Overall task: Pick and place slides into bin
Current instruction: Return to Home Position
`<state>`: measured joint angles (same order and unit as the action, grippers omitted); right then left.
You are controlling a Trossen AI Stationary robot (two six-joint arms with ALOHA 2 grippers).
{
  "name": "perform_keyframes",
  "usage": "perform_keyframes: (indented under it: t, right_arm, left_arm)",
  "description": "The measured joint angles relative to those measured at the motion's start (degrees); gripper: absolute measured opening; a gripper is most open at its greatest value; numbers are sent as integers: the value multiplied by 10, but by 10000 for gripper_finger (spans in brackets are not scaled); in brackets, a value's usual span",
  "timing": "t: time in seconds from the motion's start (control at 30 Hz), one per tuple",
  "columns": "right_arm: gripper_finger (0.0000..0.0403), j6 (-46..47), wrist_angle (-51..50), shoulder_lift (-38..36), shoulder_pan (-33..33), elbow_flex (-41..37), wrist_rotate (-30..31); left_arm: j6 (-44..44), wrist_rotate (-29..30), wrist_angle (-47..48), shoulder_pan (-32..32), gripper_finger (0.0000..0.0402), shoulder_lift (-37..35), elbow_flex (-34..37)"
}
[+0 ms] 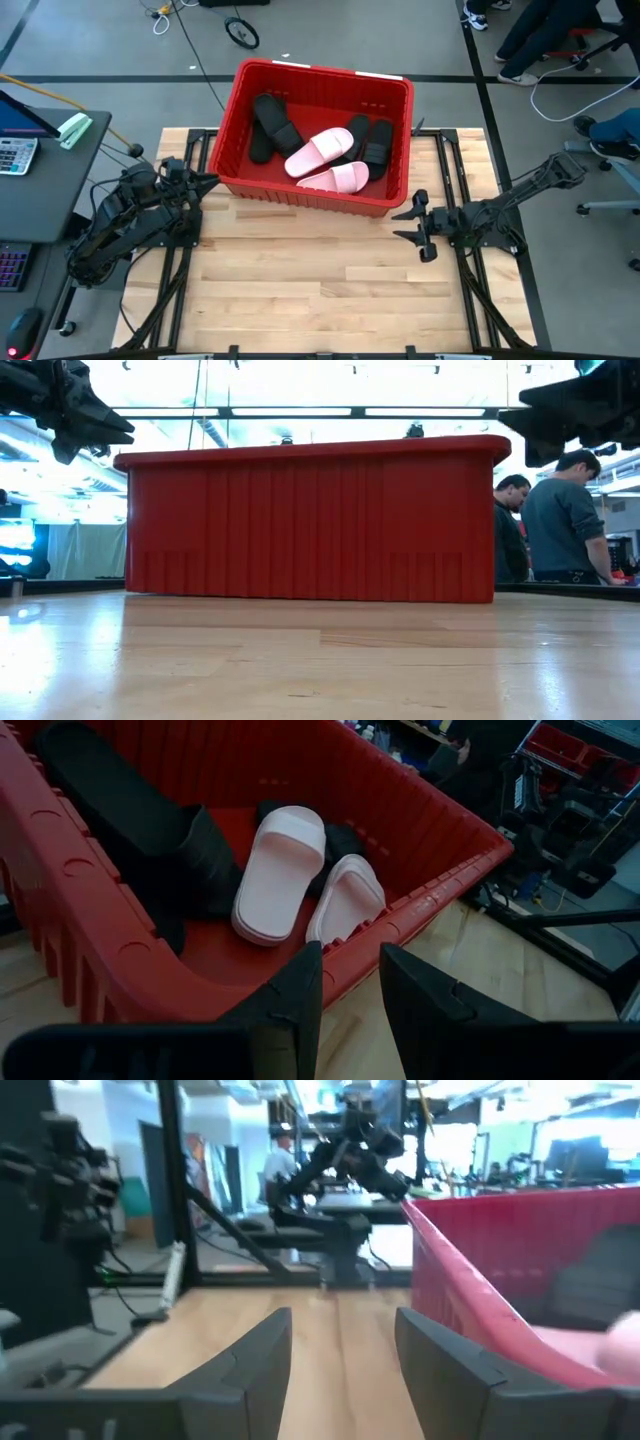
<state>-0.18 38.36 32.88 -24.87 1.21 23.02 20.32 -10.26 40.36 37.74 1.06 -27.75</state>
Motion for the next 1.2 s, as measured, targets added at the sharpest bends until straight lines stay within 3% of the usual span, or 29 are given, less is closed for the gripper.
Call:
perform_keyframes:
  t: [0.37, 0.6, 1.2]
  right_arm:
    - [185, 8, -65, -12, 0, 0, 27]
    - [185, 24, -108, -26, 0, 0, 118]
    - [185, 26, -110, -26, 0, 0, 121]
  left_arm:
    - [0, 0, 0, 0, 107, 0, 0]
    - [0, 0, 0, 0, 107, 0, 0]
    - [0, 0, 0, 0, 107, 0, 0]
